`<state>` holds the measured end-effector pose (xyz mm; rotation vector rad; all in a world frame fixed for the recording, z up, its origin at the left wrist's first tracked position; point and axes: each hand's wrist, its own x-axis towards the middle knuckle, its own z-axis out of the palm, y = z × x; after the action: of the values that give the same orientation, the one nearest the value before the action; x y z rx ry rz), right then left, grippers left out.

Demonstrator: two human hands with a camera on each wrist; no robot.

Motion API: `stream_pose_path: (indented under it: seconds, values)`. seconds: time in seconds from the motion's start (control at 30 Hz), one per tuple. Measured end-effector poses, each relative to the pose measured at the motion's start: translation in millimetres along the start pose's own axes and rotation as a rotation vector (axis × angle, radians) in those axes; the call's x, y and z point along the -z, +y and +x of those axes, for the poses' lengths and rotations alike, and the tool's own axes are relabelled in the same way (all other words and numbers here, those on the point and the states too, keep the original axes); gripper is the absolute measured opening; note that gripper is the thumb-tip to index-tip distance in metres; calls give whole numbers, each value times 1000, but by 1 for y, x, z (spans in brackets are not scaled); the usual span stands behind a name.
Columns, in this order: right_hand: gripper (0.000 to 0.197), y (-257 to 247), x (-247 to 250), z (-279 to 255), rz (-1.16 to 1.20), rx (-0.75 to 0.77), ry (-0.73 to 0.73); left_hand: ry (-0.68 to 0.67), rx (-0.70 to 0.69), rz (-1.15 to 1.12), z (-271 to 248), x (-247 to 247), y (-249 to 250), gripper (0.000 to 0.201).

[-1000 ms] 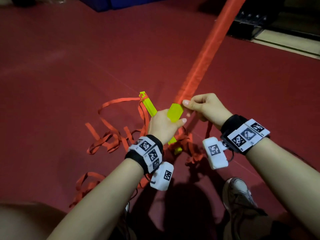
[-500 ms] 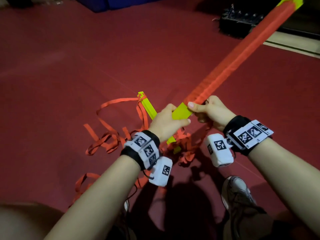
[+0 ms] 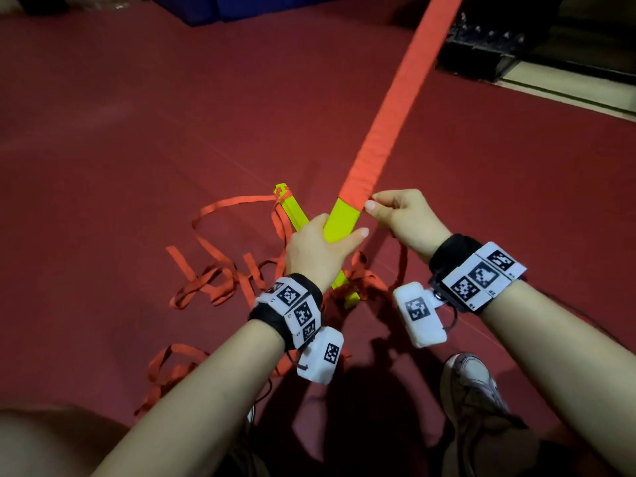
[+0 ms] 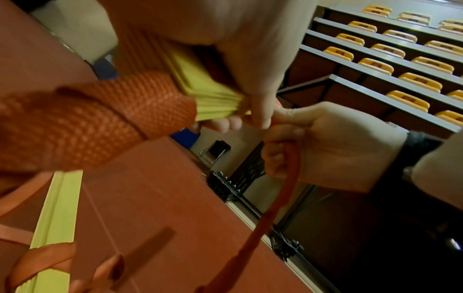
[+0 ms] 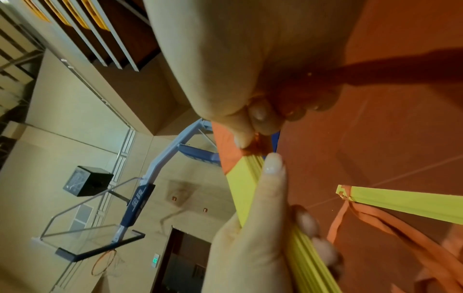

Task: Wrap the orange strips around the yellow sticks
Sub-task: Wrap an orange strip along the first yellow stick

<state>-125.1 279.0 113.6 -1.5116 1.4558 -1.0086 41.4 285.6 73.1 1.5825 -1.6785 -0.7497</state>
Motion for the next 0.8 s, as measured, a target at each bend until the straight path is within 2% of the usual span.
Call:
stream_pose_path:
  seconds: [0.1,0.17,0.27,0.37,0.4,0.57,0.8]
  values:
    - [25,4,-6,2,38,-40,6,55,0,95,-5,-2,1,58]
    - [20,7,-7,4,61,-79,31,67,-17,72,-5,-2,0,59]
    - [22,9,-4,8,-14,-85,116,45,-70,-87,-5,0,3,54]
    - [19,12,-2,6,-217,-3,217,6,-93,-302,-7,-3,13,41]
    - [20,13,-3,5,-213,37,242,-10,-86,-356,-8,-4,18,37]
    - [27,6,3,0,293,113,246,-71,-20,-535,-7,-4,32,23]
    - [15,2,13,1,194,197,241,-120,107,-668,-11,-6,31,24]
